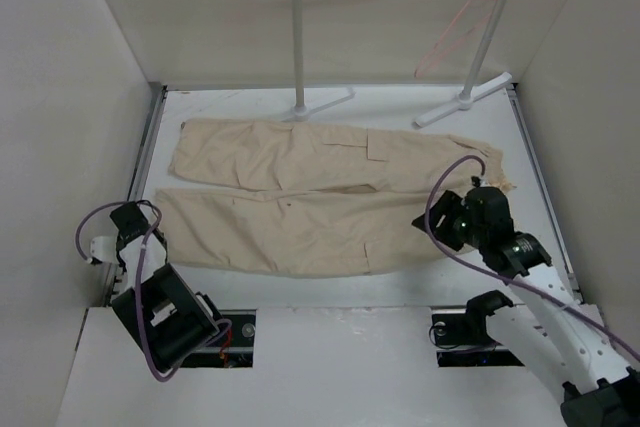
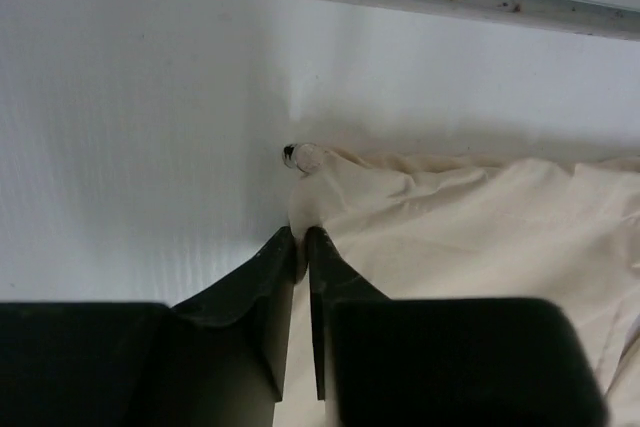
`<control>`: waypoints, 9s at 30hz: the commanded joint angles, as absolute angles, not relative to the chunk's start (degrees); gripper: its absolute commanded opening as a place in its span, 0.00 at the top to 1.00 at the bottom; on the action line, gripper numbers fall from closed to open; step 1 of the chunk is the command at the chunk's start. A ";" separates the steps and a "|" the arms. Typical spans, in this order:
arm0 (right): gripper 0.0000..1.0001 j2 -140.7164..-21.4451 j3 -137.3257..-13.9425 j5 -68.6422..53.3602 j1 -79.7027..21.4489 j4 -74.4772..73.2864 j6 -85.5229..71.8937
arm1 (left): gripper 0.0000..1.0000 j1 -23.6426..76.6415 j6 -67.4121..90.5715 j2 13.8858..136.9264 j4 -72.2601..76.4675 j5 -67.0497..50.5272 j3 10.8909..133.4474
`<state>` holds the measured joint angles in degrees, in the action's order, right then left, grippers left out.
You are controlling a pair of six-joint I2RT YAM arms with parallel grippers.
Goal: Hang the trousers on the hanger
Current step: Fold the trousers at the center of the board.
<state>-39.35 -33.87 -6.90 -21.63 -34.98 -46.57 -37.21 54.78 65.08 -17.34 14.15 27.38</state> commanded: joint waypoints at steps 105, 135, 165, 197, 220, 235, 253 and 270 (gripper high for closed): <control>0.38 -91.31 -56.42 -2.73 20.35 -13.19 -49.83 | 0.52 -21.05 61.08 101.34 4.40 -0.18 52.47; 1.00 -65.41 -35.87 5.45 25.09 -21.09 -58.98 | 1.00 -25.62 54.50 73.40 -30.40 25.48 44.56; 0.75 -87.77 -57.65 -5.54 11.81 -18.10 -46.23 | 0.59 -9.87 54.58 85.07 -7.74 8.62 49.67; 0.23 -56.51 -31.56 -2.46 30.90 -20.58 -48.69 | 0.48 20.68 58.36 70.49 -4.40 12.48 47.38; 0.87 -59.97 -38.92 3.32 32.04 -19.31 -53.01 | 0.48 23.51 57.31 59.24 -13.43 12.66 44.29; 0.85 -46.58 -71.36 6.41 15.10 -34.19 -40.70 | 0.49 36.69 57.04 50.55 -33.39 21.61 50.10; 0.80 -91.36 -104.56 41.57 -56.19 -35.16 -49.30 | 0.47 16.76 54.32 38.24 -37.18 18.64 41.23; 0.46 -94.97 -92.43 25.67 -56.75 -29.19 -52.39 | 0.46 4.15 54.14 46.82 -27.35 10.81 44.03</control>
